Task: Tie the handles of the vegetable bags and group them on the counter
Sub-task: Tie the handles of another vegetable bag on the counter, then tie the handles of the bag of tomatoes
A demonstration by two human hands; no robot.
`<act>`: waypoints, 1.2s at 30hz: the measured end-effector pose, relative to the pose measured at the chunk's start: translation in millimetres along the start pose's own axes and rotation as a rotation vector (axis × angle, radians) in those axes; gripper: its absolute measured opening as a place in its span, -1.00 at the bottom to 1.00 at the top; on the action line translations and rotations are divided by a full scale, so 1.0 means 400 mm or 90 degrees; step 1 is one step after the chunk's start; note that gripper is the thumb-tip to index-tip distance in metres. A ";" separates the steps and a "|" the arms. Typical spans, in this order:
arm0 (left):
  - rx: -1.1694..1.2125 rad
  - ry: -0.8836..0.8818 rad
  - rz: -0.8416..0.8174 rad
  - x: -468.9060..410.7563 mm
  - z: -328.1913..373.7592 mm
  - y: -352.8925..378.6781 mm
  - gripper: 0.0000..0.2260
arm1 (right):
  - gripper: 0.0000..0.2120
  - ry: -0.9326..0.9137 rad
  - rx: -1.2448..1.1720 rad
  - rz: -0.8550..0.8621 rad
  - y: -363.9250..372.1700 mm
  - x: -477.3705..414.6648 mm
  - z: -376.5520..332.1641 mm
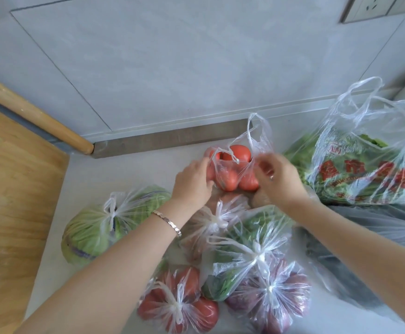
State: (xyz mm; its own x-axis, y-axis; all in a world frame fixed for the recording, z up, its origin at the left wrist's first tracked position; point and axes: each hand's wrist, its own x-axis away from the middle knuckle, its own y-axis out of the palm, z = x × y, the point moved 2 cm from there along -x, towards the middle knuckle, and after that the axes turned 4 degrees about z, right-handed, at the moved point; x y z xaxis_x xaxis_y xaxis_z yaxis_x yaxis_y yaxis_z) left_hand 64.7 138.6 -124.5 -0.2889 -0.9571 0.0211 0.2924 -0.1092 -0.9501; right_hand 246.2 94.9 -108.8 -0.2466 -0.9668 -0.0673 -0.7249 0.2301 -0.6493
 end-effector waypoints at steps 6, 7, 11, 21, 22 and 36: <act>0.166 0.120 0.038 -0.103 0.044 -0.010 -0.68 | -0.54 0.101 0.015 -0.024 -0.001 -0.131 -0.027; 0.160 0.141 0.031 -0.110 0.050 -0.012 -0.79 | -0.63 0.091 0.029 -0.049 0.016 -0.137 -0.032; 0.395 -0.061 0.043 -0.124 0.048 -0.039 -0.81 | -0.72 0.021 0.045 -0.024 0.038 -0.139 -0.039; 0.843 -0.314 0.205 -0.040 -0.018 -0.112 -0.84 | -0.61 0.075 -0.162 0.011 -0.019 -0.084 -0.118; 0.842 -0.288 0.212 -0.020 -0.012 -0.110 -0.86 | -0.63 0.071 -0.188 0.002 -0.021 -0.072 -0.124; 0.592 -0.115 0.193 -0.008 -0.046 -0.089 -0.72 | -0.79 0.083 -0.333 -0.042 0.123 -0.115 -0.142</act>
State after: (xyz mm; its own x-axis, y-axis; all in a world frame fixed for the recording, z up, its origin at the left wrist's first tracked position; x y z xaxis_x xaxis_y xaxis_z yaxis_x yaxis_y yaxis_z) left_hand 38.5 150.7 -96.4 0.0367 -0.9974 -0.0613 0.9513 0.0536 -0.3034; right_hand 185.5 157.0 -94.7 -0.2437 -0.9669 0.0762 -0.9566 0.2266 -0.1832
